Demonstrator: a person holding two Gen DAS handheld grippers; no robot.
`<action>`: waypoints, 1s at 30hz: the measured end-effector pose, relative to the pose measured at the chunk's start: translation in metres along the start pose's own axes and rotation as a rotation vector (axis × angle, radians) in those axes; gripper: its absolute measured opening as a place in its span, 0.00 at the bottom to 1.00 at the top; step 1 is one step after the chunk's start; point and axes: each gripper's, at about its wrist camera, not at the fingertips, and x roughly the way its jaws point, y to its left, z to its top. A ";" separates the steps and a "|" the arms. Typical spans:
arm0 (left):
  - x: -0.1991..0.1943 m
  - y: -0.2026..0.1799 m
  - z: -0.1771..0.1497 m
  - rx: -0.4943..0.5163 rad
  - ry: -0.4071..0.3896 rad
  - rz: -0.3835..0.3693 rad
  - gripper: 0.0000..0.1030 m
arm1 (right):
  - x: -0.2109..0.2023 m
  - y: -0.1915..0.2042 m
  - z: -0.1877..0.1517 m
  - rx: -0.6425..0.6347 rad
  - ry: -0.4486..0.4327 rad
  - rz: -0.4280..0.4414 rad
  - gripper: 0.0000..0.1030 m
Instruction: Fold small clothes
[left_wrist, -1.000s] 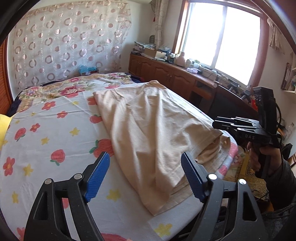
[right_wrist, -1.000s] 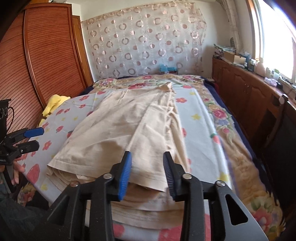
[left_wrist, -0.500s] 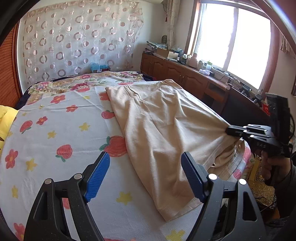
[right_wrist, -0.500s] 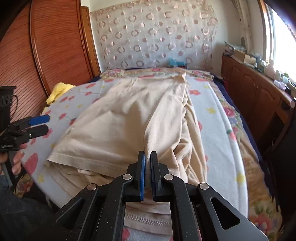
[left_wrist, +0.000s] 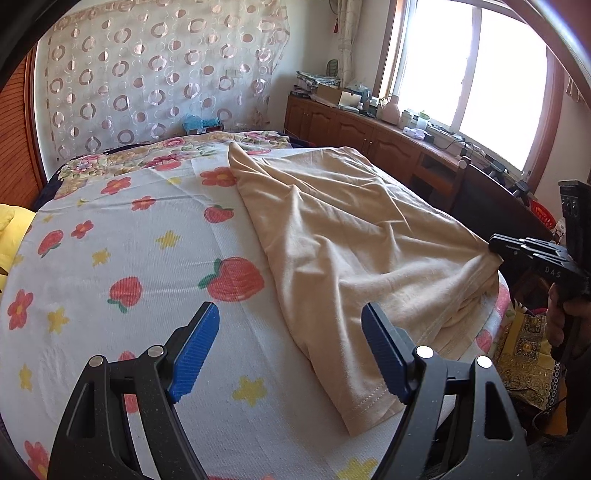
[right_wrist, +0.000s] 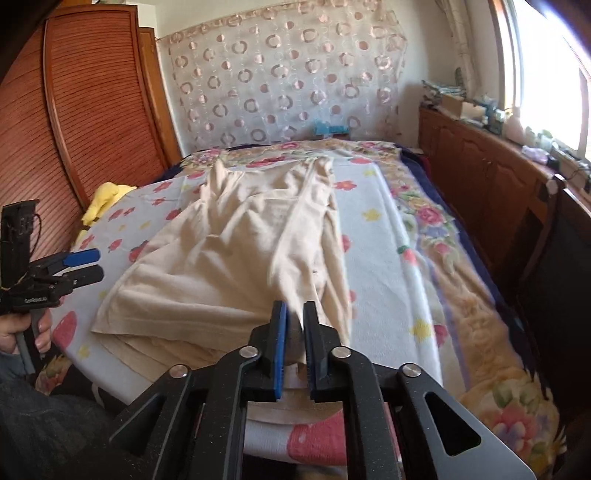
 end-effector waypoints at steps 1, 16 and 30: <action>0.001 0.000 0.000 0.000 0.002 -0.001 0.78 | -0.001 0.002 0.002 -0.001 -0.006 -0.020 0.11; 0.014 -0.007 -0.010 -0.005 0.070 -0.066 0.70 | 0.043 0.012 0.006 0.002 0.047 -0.040 0.48; 0.016 -0.014 -0.021 -0.011 0.132 -0.148 0.46 | 0.051 -0.003 0.002 0.048 0.134 -0.008 0.66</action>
